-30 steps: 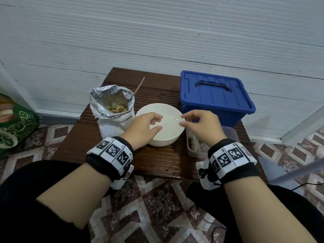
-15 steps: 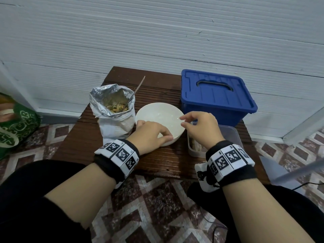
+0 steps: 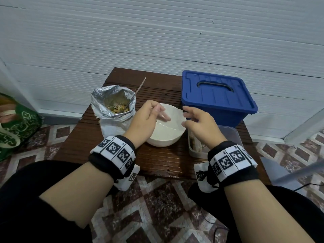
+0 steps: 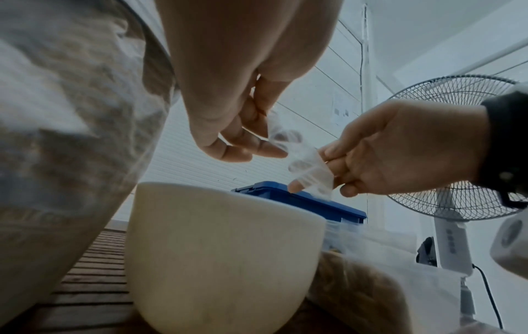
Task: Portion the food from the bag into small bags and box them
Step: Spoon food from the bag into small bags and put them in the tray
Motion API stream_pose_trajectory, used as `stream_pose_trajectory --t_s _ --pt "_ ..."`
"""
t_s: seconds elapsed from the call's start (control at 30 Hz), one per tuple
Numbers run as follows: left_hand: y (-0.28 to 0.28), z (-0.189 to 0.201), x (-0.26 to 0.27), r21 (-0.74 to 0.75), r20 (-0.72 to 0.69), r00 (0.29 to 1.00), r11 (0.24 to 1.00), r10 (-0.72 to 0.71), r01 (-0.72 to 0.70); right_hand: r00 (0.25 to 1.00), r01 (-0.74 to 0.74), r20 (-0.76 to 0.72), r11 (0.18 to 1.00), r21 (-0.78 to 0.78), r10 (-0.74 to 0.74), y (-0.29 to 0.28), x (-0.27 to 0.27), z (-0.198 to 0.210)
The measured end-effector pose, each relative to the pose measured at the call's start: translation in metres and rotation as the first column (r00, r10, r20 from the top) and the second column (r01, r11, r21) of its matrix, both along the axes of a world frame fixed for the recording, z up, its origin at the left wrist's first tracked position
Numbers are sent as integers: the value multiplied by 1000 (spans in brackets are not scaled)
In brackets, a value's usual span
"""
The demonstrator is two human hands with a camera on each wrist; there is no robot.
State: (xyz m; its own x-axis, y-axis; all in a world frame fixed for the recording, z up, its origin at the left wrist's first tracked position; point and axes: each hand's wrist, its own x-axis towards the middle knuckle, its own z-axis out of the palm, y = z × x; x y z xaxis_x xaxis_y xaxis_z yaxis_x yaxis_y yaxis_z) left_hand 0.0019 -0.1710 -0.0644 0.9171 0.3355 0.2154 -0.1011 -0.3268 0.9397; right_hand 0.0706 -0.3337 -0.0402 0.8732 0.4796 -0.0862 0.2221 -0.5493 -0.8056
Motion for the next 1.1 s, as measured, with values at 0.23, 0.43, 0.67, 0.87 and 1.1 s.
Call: stream_pose_trajectory --t_s 0.23,0.43,0.67,0.87,1.1 --pt "1 4 0 -70 -23 998 996 51 -52 995 -5 -97 983 182 23 -2 -3 7" --pt "4 -4 4 -45 -113 977 981 181 -187 994 97 -64 974 204 -86 -7 4 6" --pt "1 -3 -4 580 -39 995 809 -87 93 1000 22 -24 994 110 -19 -1 -1 5" --pt "1 -15 -5 676 10 995 734 -102 69 997 -45 -50 989 144 52 7 -10 8" --pt "4 -11 -5 566 23 994 821 -105 74 996 -20 -85 987 159 34 5 -11 12"
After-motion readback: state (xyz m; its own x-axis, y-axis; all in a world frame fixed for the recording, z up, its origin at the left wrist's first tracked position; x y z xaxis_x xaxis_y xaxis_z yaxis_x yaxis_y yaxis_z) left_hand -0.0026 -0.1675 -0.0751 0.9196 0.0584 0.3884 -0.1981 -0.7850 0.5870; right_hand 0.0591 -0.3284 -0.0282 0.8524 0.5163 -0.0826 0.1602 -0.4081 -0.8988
